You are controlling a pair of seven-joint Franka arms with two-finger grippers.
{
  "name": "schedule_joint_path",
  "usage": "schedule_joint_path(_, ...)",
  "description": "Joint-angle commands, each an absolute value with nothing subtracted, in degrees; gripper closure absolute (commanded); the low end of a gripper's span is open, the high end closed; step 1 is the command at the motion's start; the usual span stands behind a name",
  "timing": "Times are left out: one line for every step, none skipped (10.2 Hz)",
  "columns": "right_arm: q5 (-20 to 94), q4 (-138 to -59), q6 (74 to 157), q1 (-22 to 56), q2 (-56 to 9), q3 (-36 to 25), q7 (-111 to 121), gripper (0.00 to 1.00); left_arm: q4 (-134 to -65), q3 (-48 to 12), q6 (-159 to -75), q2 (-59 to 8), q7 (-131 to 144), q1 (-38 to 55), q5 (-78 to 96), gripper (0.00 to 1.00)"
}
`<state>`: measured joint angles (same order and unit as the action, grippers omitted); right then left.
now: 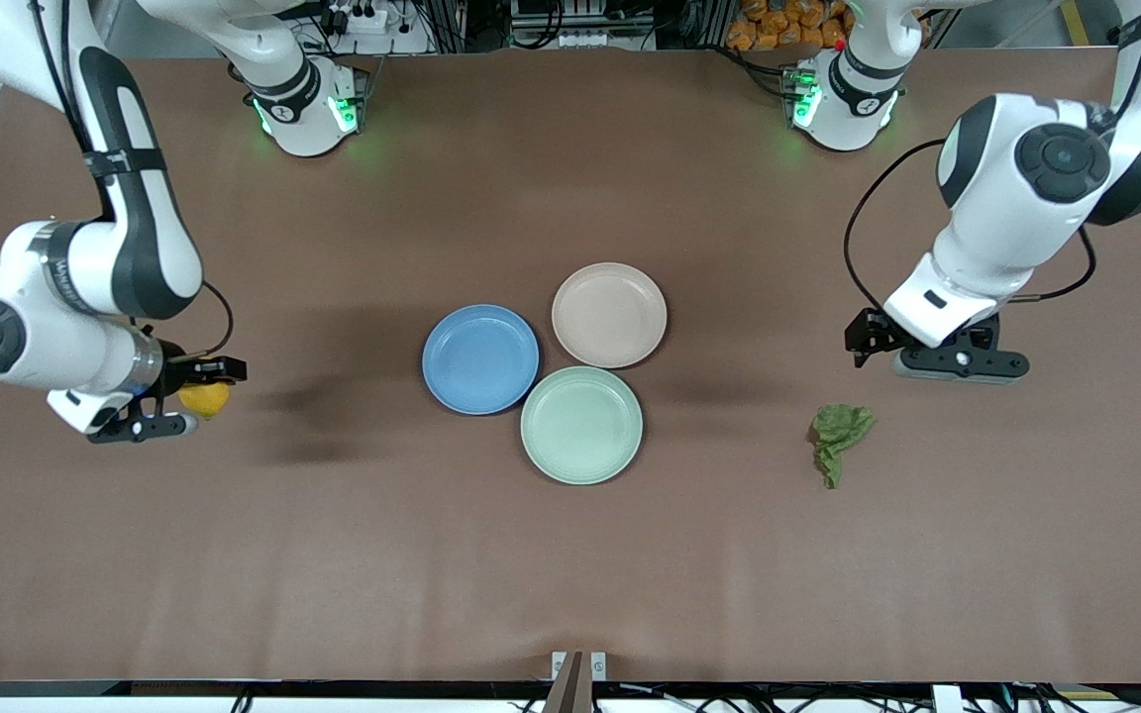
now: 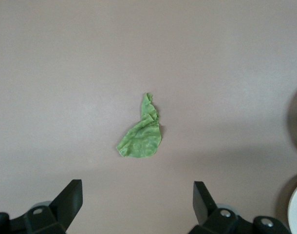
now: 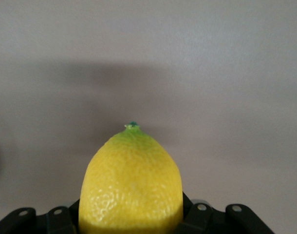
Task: Pick lemon and lettuce from blue and beige plates
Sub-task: 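Raise the left gripper away from the lettuce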
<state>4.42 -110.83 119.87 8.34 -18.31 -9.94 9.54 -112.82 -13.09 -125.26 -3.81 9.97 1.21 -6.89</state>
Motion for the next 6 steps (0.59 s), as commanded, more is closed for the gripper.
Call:
schedule_joint_path(3.16, -119.69, 125.76, 7.12, -14.5, -9.05, 9.67, 0.5, -108.13, -12.22, -116.94, -2.37, 9.84, 2.81, -5.45, 0.0)
schedule_joint_path(3.25, -122.67, 129.77, 6.68, -14.41, -9.05, 9.67, 0.5, -105.76, -12.3, -112.28, -1.76, 9.76, 2.99, -5.36, 0.0)
schedule_joint_path(3.25, -125.13, 134.25, 6.51, -14.68, -9.05, 9.67, 0.5, -103.3, -12.39, -108.06, -1.5, 9.76, 3.16, -5.27, 0.0)
schedule_joint_path(3.25, -126.37, 136.82, 6.5, -15.11, -9.05, 9.67, 0.5, -101.01, -12.39, -104.71, -1.32, 9.32, 3.25, -4.66, 0.0)
schedule_joint_path(3.25, -126.65, 137.63, 6.42, -15.55, -9.05, 9.67, 0.5, -99.25, -12.39, -102.59, -1.14, 6.71, 3.16, -2.05, 0.0)
schedule_joint_path(3.25, -126.74, 138.77, 6.24, -16.6, -9.05, 9.67, 0.5, -97.58, -12.13, -99.52, -0.97, 4.77, 2.9, -0.63, 0.0)
